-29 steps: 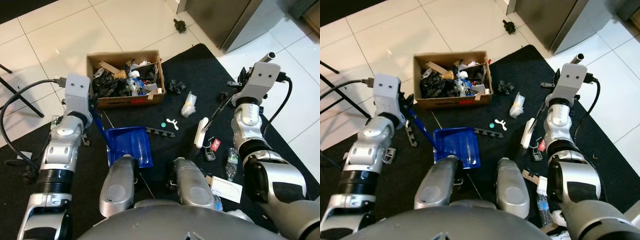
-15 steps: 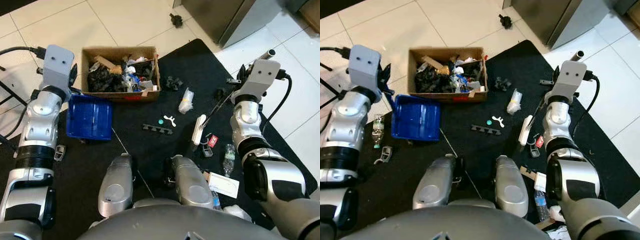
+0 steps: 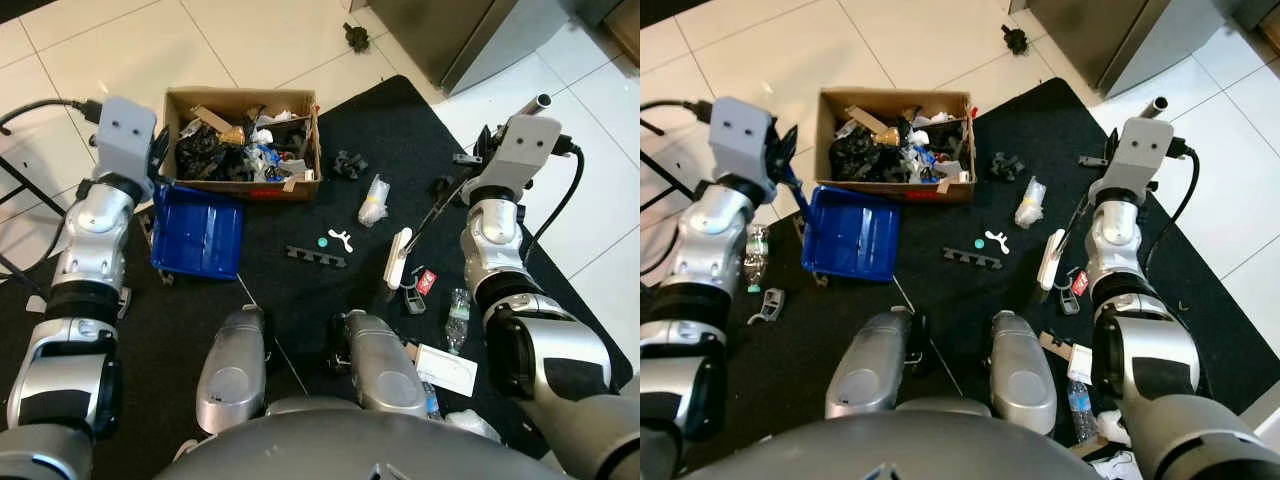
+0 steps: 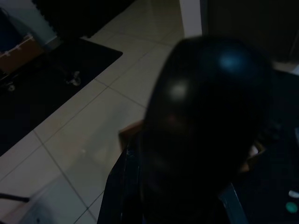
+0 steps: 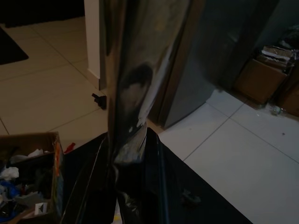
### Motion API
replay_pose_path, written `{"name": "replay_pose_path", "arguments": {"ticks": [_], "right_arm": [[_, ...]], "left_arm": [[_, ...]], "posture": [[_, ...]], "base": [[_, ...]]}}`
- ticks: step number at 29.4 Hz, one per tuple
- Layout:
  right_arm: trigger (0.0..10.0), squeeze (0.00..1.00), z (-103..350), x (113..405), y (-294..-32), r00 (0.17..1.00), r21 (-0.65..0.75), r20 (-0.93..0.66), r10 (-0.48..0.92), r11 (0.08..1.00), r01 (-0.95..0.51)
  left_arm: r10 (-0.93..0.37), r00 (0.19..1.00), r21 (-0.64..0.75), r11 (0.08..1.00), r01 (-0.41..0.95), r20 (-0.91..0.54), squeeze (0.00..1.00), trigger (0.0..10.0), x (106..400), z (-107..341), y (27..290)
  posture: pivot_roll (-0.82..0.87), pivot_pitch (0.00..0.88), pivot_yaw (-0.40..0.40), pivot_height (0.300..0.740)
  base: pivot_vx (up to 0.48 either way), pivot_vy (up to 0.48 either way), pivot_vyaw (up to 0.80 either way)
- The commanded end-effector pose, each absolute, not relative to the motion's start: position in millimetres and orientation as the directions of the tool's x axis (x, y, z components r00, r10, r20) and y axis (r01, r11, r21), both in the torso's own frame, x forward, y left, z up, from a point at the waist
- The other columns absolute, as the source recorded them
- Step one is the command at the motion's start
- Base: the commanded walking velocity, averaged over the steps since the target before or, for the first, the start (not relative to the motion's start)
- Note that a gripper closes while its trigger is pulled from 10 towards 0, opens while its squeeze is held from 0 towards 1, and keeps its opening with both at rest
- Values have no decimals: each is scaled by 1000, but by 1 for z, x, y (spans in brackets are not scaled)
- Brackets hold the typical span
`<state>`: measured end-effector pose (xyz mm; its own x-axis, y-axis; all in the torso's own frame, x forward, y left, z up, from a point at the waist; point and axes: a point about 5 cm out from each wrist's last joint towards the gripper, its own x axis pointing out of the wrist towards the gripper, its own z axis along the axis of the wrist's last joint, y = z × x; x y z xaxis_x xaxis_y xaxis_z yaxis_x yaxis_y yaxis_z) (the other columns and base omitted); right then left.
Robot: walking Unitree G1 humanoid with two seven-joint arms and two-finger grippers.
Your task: Sweep floor
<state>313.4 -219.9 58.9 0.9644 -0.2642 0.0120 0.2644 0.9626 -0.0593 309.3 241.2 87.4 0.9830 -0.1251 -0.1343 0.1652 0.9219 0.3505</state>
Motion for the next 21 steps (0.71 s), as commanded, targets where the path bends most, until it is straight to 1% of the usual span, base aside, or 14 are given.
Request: {"name": "replay_pose_path", "arguments": {"ticks": [1, 5, 16, 21], "right_arm": [[10000, 0, 62, 316, -220, 965, -58, 21, -261, 964, 261], [10000, 0, 65, 319, -216, 973, -63, 31, -230, 971, 232], [10000, 0, 67, 322, -211, 976, -58, 34, -217, 974, 219], [10000, 0, 67, 323, -207, 978, -54, 32, -205, 977, 207]], "left_arm": [[-146, 985, 337, 926, 169, -91, 0, 10000, 313, 90, 233], [-163, 985, 291, 941, 173, -59, 0, 10000, 324, 93, 222], [-183, 981, 274, 942, 195, -71, 0, 10000, 330, 86, 211], [-186, 979, 269, 942, 202, -84, 0, 10000, 332, 81, 206]], "posture": [[149, 77, -70, 740], [136, 84, -81, 740], [114, 96, -84, 740], [99, 115, -94, 740]], "base": [[0, 0, 0], [0, 0, 0], [0, 0, 0], [0, 0, 0]]}}
